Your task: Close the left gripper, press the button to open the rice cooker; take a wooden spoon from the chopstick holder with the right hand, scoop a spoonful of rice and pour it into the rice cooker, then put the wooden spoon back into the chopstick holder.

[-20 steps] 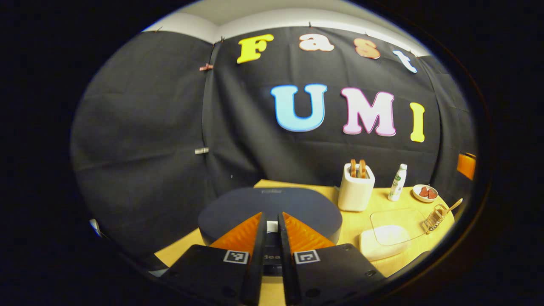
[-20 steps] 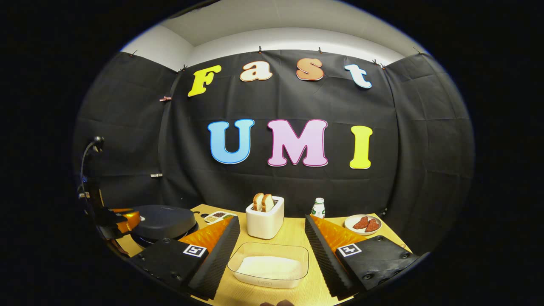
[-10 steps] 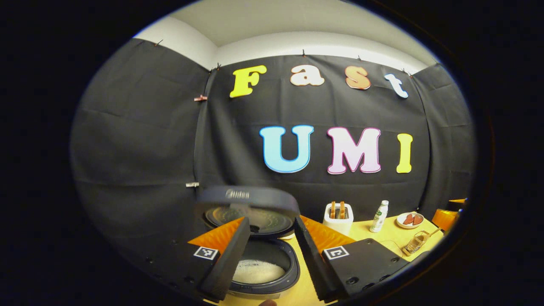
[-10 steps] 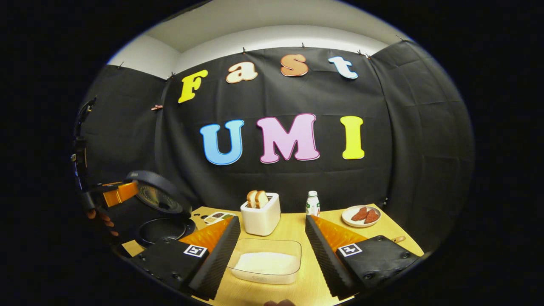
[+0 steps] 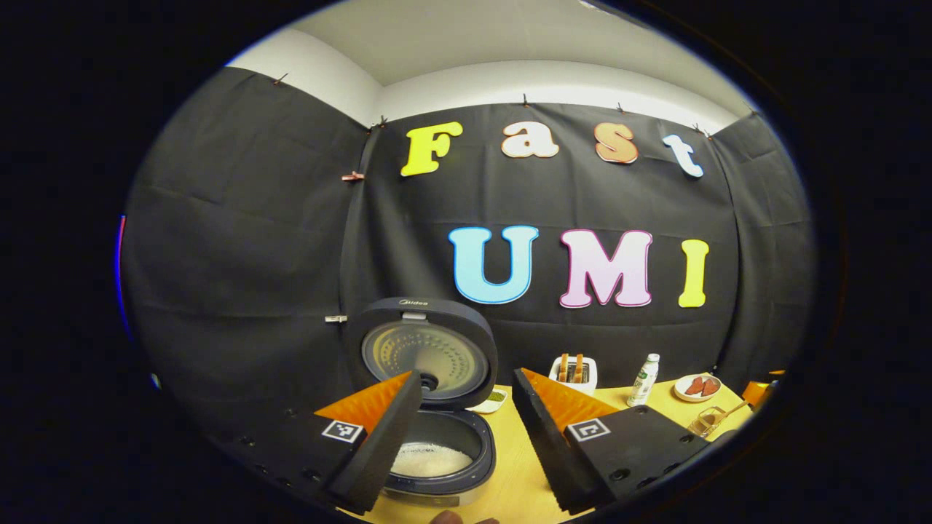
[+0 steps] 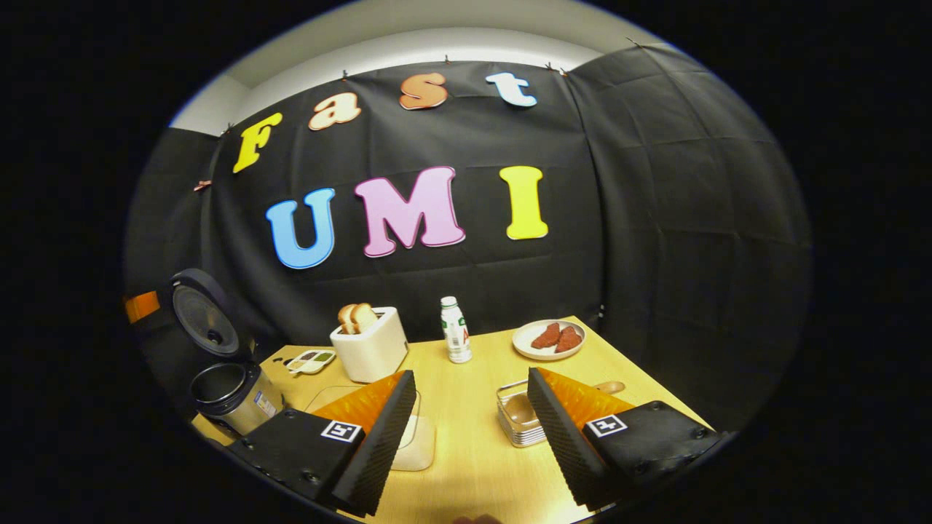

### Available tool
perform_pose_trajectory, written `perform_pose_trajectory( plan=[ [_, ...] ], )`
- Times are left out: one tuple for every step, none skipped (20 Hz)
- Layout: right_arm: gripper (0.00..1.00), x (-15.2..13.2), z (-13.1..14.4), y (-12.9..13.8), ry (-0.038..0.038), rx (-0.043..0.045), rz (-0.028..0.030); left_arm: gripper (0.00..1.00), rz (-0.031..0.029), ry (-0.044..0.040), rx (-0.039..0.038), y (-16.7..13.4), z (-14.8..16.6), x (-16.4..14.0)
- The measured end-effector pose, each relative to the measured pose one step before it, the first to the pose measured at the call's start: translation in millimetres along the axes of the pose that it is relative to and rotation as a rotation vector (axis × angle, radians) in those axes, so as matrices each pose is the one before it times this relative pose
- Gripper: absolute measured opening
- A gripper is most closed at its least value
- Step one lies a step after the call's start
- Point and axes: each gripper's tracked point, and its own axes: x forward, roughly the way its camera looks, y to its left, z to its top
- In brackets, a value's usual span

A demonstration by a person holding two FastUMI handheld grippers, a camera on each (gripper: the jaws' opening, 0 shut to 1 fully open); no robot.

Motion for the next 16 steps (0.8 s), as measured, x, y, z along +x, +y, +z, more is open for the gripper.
perform_pose_trajectory(
  plan=[
    [0.96,3.19,-1.21,-12.73,0.00845,0.02099,-0.02342,0.87,0.00644,0.00669,-0.01465,-1.82,-3.87,-3.13],
    [0.95,4.39,-7.79,-11.34,0.01181,0.01522,-0.02506,0.88,0.00626,0.01172,-0.01032,-2.41,-5.43,-3.57],
    [0.96,5.02,-7.12,-10.8,0.02017,0.01662,-0.02323,0.9,0.00459,0.01149,-0.00058,-1.35,-2.64,-1.65],
    [0.96,4.5,-6.36,-9.0,0.02048,0.02084,-0.01533,0.92,0.00313,0.01536,0.00138,-2.19,-4.94,-2.17],
    [0.95,3.84,-6.7,-6.64,0.02174,0.02209,-0.01139,0.91,0.00412,0.00817,0.00261,-2.86,-0.98,-2.19],
    [0.96,4.53,-6.63,-5.73,0.01994,0.01904,-0.00806,0.91,0.003,0.00256,0.00378,-2.15,0.35,-1.47],
    [0.96,6.47,-5.95,-6.13,0.01496,0.01273,-0.01123,0.91,0.00544,-0.00074,0.00682,-1.87,1.97,-2.21],
    [0.96,6.15,-5.34,-7.5,0.00997,0.01176,-0.01095,0.92,0.00461,-0.00201,0.01004,-0.7,0.87,-2.94],
    [0.95,7.05,-3.18,-7.01,0.00738,0.01387,-0.01096,0.91,0.00078,0.00079,0.01175,-2.38,1.63,-2.96],
    [0.96,7.37,-2.0,-4.84,0.00407,0.01371,-0.00207,0.92,0.00063,-0.00164,0.01168,-2.32,0.82,-2.52],
    [0.95,8.38,-4.18,-4.61,0.00815,0.00477,-0.00555,0.92,0.0022,0.00088,0.01027,-1.11,1.51,-2.56],
    [0.95,9.35,-7.76,-4.71,0.01787,0.00709,-0.00381,0.91,0.01188,-0.00302,0.01122,1.45,0.86,-3.72],
    [0.96,7.71,-2.41,-2.02,0.01287,0.01854,0.00385,0.92,0.01241,-0.01068,0.00815,2.29,4.4,-3.1],
    [0.95,6.74,0.08,-3.49,0.00657,0.01563,-0.00402,0.92,0.00776,-0.01025,0.00525,0.61,3.74,-3.61],
    [0.95,6.89,0.64,-3.53,0.00172,0.00905,-0.00115,0.91,0.00124,-0.00237,0.00619,-1.32,1.46,-2.5],
    [0.96,7.58,0.73,-3.56,-0.00942,-0.00051,-0.00628,0.91,-0.00066,0.0024,0.00915,-1.95,-1.46,-2.25]
  ],
)
